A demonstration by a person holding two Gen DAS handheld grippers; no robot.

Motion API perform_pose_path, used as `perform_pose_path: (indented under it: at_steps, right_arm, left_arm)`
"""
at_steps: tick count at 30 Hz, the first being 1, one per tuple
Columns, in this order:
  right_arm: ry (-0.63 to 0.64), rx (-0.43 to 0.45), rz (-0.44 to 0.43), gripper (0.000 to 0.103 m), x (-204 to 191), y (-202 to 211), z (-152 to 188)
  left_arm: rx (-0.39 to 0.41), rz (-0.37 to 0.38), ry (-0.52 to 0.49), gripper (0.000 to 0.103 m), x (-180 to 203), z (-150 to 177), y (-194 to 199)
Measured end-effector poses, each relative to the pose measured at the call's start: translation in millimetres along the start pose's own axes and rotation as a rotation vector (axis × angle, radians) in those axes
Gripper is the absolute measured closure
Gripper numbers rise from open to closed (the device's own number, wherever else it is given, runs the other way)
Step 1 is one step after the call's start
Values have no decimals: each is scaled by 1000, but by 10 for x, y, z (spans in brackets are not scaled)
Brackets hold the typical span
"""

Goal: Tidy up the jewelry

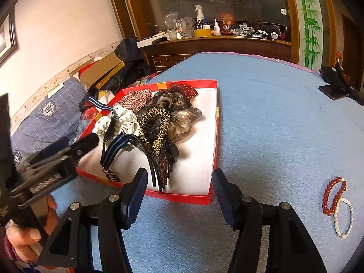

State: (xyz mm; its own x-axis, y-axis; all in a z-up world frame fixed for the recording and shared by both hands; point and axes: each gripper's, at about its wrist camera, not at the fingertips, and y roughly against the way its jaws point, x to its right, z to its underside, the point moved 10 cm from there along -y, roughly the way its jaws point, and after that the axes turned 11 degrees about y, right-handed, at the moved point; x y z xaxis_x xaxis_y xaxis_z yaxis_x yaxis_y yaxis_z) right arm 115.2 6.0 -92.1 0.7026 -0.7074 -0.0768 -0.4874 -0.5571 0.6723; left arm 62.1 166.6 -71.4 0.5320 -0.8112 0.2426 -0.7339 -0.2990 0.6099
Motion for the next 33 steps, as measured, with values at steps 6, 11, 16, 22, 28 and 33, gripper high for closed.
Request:
perform_pose_path:
  at_steps: [6,11,16,22,28,33]
  right_arm:
    - [-28,0,-30,38,3,13,-6]
    - [-34,10,-32,37,5,37,-18]
    - [-45,10,-40,37,5,49,-14]
    - [-67,15,-30,34,57,77,-14]
    - [-76,19,-27,34,73,100,-25]
    - [-90,15,-26,34,98,95,-23]
  left_arm:
    - [-3,4,18,8,-9,-27,-47]
    - [11,-14,9,7,-25,-56,-64]
    - [-7,-39,-6,7,-53,-36,-78]
    - [-19,-72,-28,7,-52,-23,-55]
    - [4,-142,-66,7,-77,-67,4]
    - [46,-130,-40,6,-108,-115,111]
